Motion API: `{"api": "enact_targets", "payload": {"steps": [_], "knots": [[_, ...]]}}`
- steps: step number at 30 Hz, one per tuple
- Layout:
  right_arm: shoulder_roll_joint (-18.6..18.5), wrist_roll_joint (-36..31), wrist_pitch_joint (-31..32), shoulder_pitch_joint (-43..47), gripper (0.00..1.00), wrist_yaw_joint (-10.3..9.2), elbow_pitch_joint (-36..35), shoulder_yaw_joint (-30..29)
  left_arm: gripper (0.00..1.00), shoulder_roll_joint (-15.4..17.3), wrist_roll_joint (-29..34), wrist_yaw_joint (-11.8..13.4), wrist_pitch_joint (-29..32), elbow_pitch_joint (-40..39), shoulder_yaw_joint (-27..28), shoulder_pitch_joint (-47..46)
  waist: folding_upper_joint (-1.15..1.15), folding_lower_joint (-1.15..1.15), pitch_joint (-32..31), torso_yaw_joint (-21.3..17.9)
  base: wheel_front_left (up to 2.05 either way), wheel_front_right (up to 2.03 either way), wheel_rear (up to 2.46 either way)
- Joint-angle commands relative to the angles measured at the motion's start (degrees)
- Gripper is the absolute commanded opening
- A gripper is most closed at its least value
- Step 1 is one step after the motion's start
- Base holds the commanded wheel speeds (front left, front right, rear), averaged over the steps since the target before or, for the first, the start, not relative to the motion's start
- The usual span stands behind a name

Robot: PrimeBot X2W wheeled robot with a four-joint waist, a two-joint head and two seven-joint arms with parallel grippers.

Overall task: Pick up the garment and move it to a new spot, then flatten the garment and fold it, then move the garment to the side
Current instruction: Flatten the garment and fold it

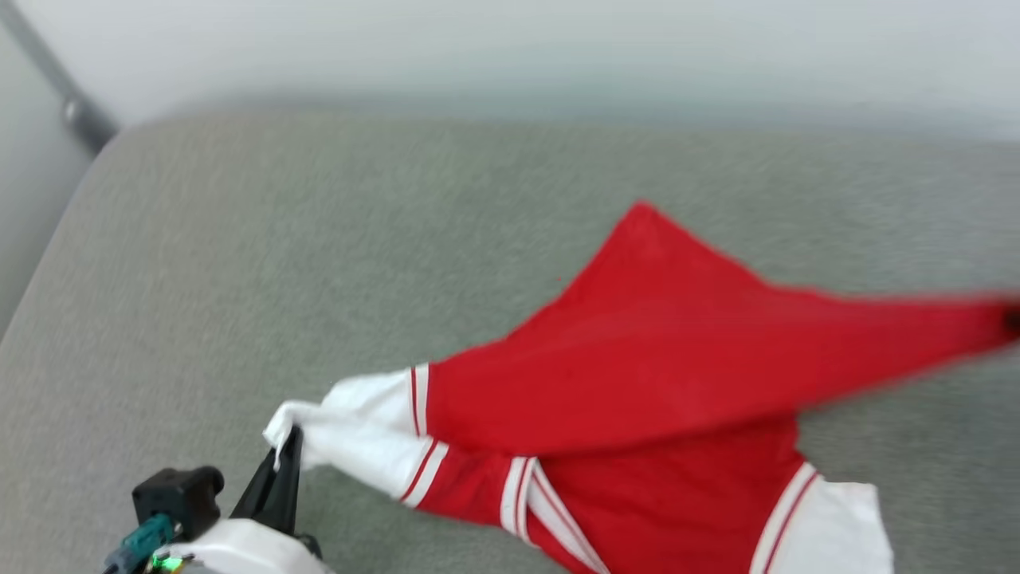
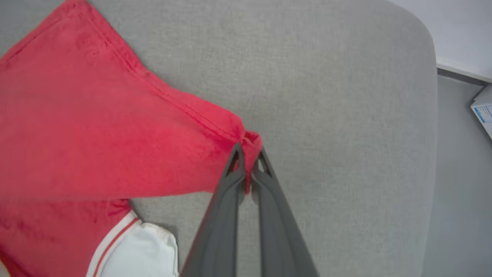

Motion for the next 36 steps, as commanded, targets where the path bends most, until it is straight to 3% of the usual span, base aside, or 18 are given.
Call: {"api": "enact_targets", "payload": {"steps": [1,7,13,14,15,16,17,20,30,36], "knots": [[-0.72,0.45,1.3,6.46,0.0,-0.04,-1.79,-0.42,0.0,0.54,-0.42,0.69,0.44,-0.39,0.32,1.66,0.0,0.01,-5.75,-5.35,0.0,0.0,0.0],[2.24,3.0,3.23,26.13,0.0,-0.04,-6.07,-4.5,0.0,1.7,-1.56,2.58,1.98,-1.56,1.06,5.25,0.0,0.01,-8.5,-8.79,0.0,0.0,0.0],[8.56,4.28,2.05,38.95,0.0,-0.04,-5.92,-5.91,0.0,2.77,-2.21,3.57,3.32,-2.23,1.64,6.63,0.0,0.01,-8.42,-10.66,0.0,0.0,0.0],[9.9,4.62,1.59,40.0,0.1,-0.04,-5.6,-6.12,0.0,2.88,-2.21,3.74,3.44,-2.31,1.78,6.85,0.0,0.01,-8.29,-10.89,0.0,0.0,0.0],[11.29,5.38,0.9,40.67,0.5,-0.04,-5.6,-6.26,0.0,3.02,-2.28,3.94,3.54,-2.42,1.92,7.01,0.0,0.01,-8.07,-11.11,0.0,0.0,0.0],[11.29,5.38,0.9,40.67,0.5,-0.04,-5.6,-6.26,0.0,3.02,-2.28,3.94,3.54,-2.42,1.92,7.01,0.0,0.01,-8.07,-11.11,0.0,0.0,0.0],[12.04,5.68,-0.51,40.7,1.0,-0.04,-5.98,-6.46,0.0,3.12,-2.39,4.06,3.8,-2.52,1.98,7.11,0.0,0.01,-7.95,-11.28,0.0,0.0,0.0],[12.87,5.9,-5.3,39.88,1.0,-0.04,-6.98,-6.0,0.0,3.39,-2.51,4.47,4.04,-2.88,2.13,7.11,0.0,0.01,-7.39,-11.73,0.0,0.0,0.0],[10.57,5.75,-26.95,27.46,1.0,-0.04,-7.45,-3.42,0.0,3.9,-1.53,4.68,4.69,-4.41,1.87,4.26,0.0,0.01,-2.85,-10.84,0.0,0.0,0.0],[9.96,5.77,-30.65,18.08,1.0,-0.04,-5.71,0.5,0.0,3.02,-0.65,4.05,4.47,-4.86,0.97,1.0,0.0,0.01,1.09,-8.69,0.0,0.0,0.0]]}}
